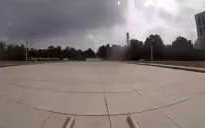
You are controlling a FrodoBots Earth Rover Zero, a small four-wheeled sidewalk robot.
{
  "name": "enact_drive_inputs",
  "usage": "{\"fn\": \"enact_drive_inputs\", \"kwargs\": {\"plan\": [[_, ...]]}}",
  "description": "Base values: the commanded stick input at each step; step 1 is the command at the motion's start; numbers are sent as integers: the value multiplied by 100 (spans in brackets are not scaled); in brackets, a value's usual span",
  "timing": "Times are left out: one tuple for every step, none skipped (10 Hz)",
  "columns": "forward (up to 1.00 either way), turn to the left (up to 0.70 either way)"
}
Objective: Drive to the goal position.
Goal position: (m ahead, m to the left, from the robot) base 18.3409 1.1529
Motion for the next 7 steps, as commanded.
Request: {"fn": "enact_drive_inputs", "kwargs": {"plan": [[70, 0], [70, 0], [70, 0], [70, 0], [70, 0], [70, 0], [70, 0]]}}
